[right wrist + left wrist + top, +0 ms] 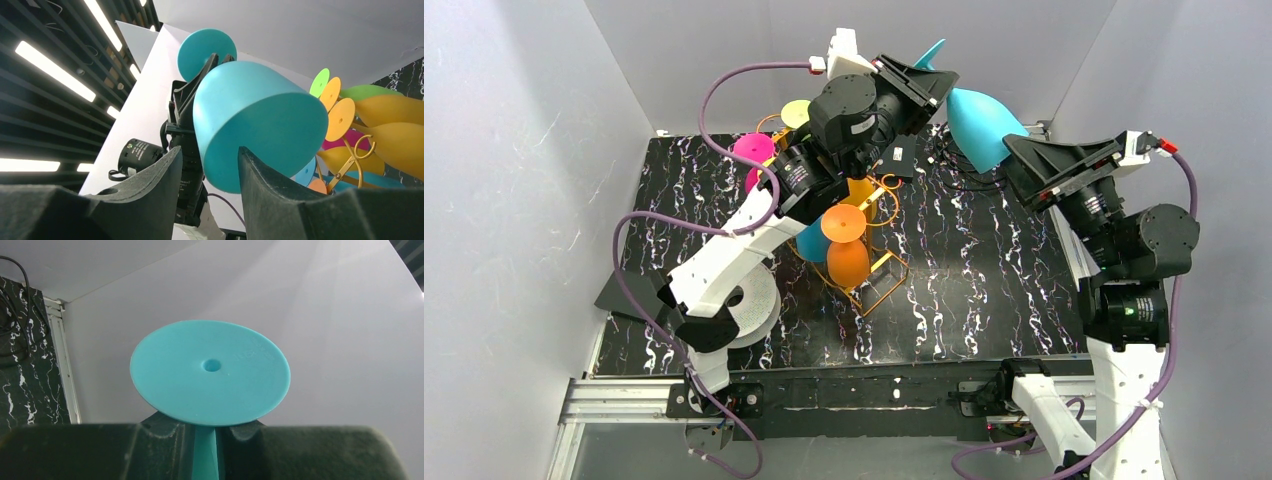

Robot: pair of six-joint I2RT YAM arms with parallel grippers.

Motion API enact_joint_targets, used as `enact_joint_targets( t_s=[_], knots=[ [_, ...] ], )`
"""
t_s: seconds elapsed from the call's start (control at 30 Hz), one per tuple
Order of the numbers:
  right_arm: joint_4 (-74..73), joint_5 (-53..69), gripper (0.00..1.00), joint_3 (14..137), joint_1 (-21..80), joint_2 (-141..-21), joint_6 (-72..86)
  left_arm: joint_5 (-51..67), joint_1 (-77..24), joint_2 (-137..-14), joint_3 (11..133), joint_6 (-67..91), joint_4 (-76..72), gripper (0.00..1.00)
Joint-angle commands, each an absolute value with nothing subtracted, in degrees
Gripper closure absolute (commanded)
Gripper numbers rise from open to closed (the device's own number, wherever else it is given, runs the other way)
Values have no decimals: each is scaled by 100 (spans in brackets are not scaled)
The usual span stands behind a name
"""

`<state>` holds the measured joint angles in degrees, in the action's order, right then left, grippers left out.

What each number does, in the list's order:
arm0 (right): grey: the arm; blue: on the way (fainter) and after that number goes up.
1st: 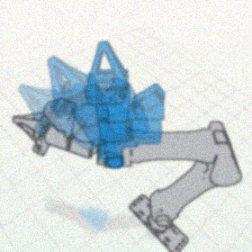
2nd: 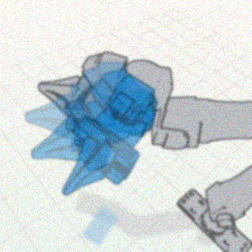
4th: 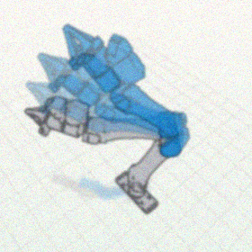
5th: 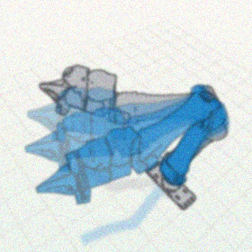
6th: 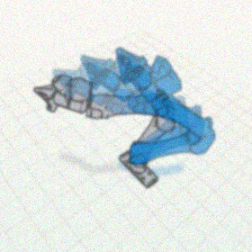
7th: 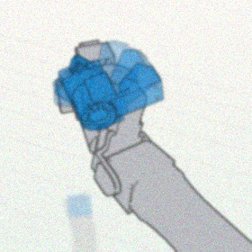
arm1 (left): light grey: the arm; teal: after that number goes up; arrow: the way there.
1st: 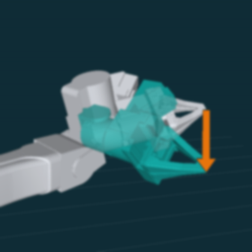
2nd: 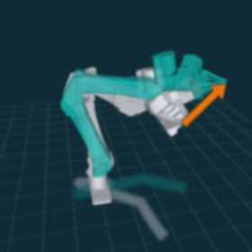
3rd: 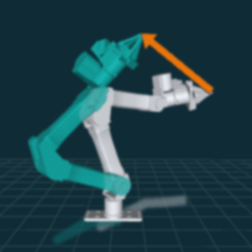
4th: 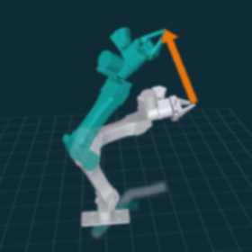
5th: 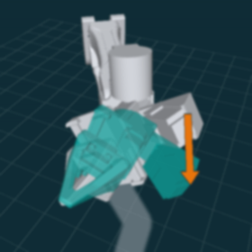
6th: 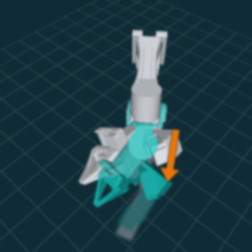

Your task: Take the wine glass off the wine glass rack

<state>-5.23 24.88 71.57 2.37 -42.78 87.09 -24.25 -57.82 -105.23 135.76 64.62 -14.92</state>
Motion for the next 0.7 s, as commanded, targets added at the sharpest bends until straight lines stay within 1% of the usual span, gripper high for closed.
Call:
enact_joint_targets(
  t_s=[0.0, 0.2, 0.47, 0.6, 0.67],
  knots=[
    [-61, 2348, 49, 7376, 250, -4392, 8782, -2617, -5767, -10421, 13767, 6514, -2090, 100],
    [-53, 2393, 52, 7396, 255, -4482, 8808, -2673, -5766, -10167, 13255, 6477, -2327, 100],
    [-58, 2331, 62, 7418, 250, -4535, 8856, -2661, -5766, -10379, 13541, 6481, -2253, 100],
    [-53, 2320, 64, 7389, 248, -4514, 8867, -2743, -5768, -10299, 13367, 6431, -2366, 100],
    [-56, 2318, 67, 7343, 254, -4500, 8888, -2756, -5766, -10233, 13228, 6425, -2439, 100]
  ],
)
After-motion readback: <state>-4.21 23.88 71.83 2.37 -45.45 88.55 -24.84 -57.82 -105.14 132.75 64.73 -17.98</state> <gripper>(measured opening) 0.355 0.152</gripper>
